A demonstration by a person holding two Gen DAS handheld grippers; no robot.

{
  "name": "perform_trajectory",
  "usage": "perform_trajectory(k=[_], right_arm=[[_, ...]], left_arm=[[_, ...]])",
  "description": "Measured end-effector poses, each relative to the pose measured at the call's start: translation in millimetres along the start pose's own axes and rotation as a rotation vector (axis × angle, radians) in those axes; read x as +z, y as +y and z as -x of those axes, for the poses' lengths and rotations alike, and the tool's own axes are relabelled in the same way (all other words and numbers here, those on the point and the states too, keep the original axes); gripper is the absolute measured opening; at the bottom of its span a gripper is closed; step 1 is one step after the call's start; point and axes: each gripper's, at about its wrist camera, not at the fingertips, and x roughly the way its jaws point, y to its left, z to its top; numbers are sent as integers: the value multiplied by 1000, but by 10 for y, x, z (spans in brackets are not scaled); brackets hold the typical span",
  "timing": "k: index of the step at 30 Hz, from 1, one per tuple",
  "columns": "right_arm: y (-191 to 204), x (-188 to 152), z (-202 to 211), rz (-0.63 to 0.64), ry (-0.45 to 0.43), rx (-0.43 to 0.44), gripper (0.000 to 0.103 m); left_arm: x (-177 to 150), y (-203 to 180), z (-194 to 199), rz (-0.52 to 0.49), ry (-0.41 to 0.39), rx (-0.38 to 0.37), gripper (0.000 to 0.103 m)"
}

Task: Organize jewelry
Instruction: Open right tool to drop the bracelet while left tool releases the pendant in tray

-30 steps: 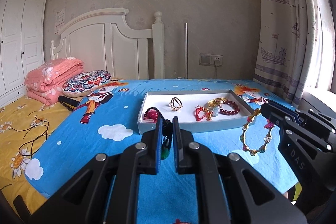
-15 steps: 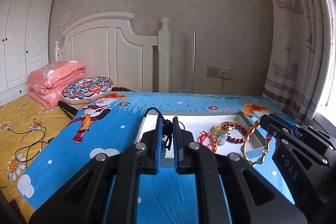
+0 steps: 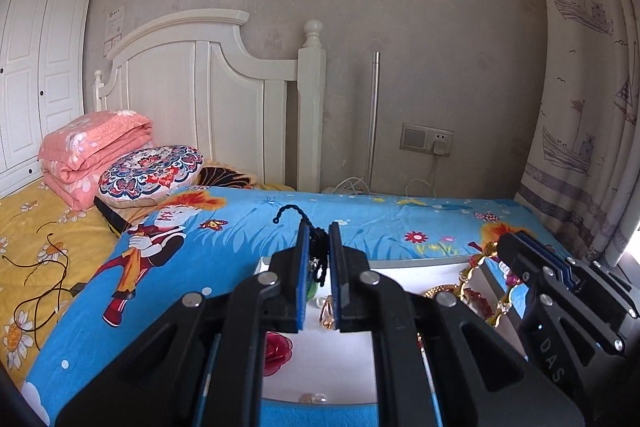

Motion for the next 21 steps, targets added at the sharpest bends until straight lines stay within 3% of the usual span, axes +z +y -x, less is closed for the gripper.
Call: perform_trajectory(k=[4, 5, 7, 8, 9, 17, 19, 21], right_arm=[[-57, -99, -334, -20, 75, 1, 12], [-84, -128, -416, -20, 98, -3, 13], [-137, -183, -520, -24, 128, -12, 27], [-171, -201, -548, -33, 139, -3, 47], [-206, -213, -559, -46, 141, 7, 62], [-283, -241, -519, -42, 141, -1, 62], [-279, -235, -471, -44, 139, 2, 62], [-272, -230, -382, -45, 132, 4, 62]], left_arm=[[-95, 1, -338, 0, 58, 8, 11], [-130, 8, -422, 3, 73, 12, 16], [-181, 19, -544, -2, 86, 33, 42], [-211, 19, -573, -13, 84, 35, 58], [-227, 14, -593, -24, 82, 39, 65], [-307, 99, -623, 2, 98, 60, 69], [-309, 111, -562, 4, 94, 72, 75], [-306, 133, -429, 6, 65, 85, 91]])
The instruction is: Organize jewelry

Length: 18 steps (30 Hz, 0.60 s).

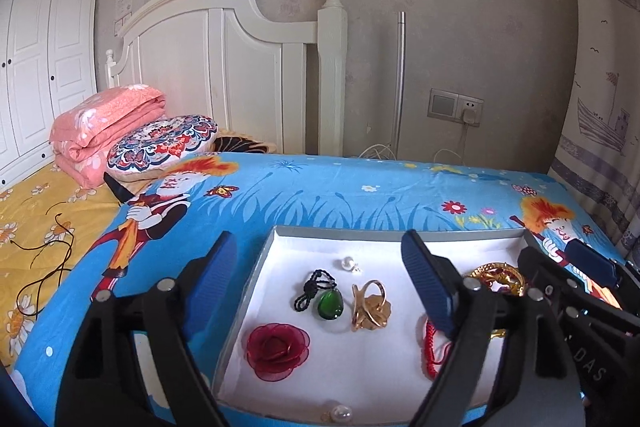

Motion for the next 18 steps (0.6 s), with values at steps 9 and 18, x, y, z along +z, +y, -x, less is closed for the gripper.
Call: perform_trajectory(k=[9, 18], right_arm=[[63, -114, 294, 50, -4, -14, 74], [4, -79, 582, 8, -13, -20, 83]], left_arm=[[-86, 73, 441, -30, -37, 18, 99], [-112, 83, 785, -18, -69, 6, 98]])
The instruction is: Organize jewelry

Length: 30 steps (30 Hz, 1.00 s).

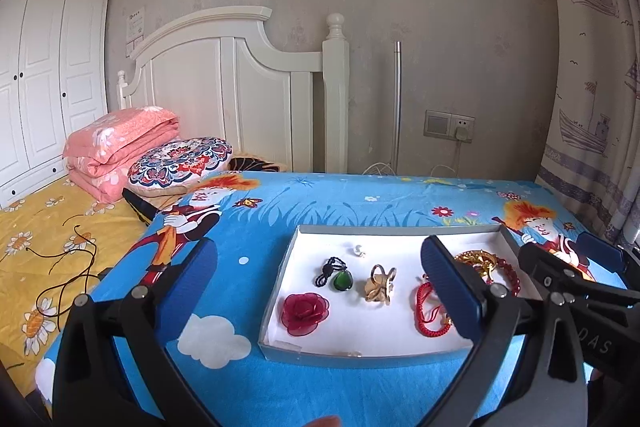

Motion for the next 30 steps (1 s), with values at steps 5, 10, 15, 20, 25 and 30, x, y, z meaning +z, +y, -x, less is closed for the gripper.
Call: perform_trajectory(k=[5, 10, 15, 20, 25, 30], right_arm=[[0, -32, 100, 9, -2, -17, 84], [33, -82, 217, 33, -11, -28, 84], [71, -143, 257, 77, 6, -49, 84], [45, -198, 263, 77, 28, -57, 84], [39, -205, 281, 75, 25, -55, 84], [58, -194, 302, 76, 21, -53, 84]], left_arm=[[-9, -21, 104, -3, 12, 4, 99], [-23, 12, 208, 17, 26, 3, 99], [-81, -1, 257, 11, 53, 23, 99], [-145, -13, 242, 8, 84, 11, 99], [-184, -20, 201, 3, 106, 6, 98], [-142, -6, 213, 0, 99, 0, 98]])
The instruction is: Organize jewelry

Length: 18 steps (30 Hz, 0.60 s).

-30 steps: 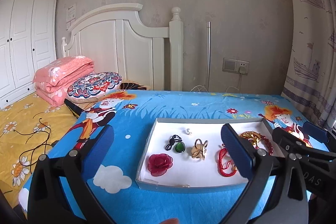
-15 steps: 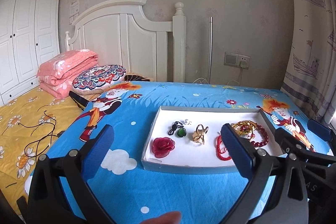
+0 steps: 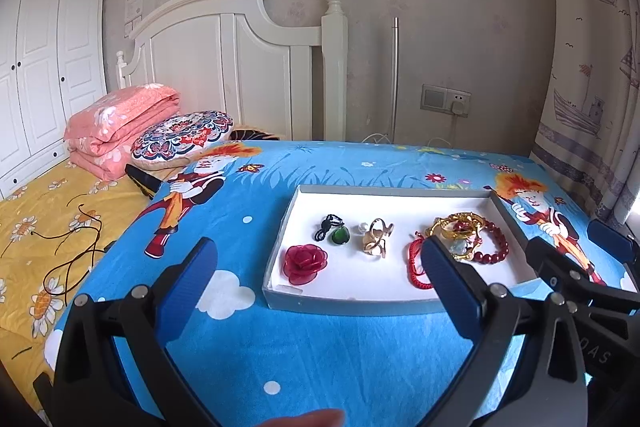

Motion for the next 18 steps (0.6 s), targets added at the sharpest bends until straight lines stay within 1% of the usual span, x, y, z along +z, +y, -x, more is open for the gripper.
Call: perform_trajectory(k=[10, 18], right_arm=[[33, 10, -9, 12, 4, -9, 84], [34, -20, -55, 18, 27, -18, 85]], left_arm=[[76, -12, -28, -5, -7, -2, 99], [73, -6, -28, -6, -4, -7, 99]])
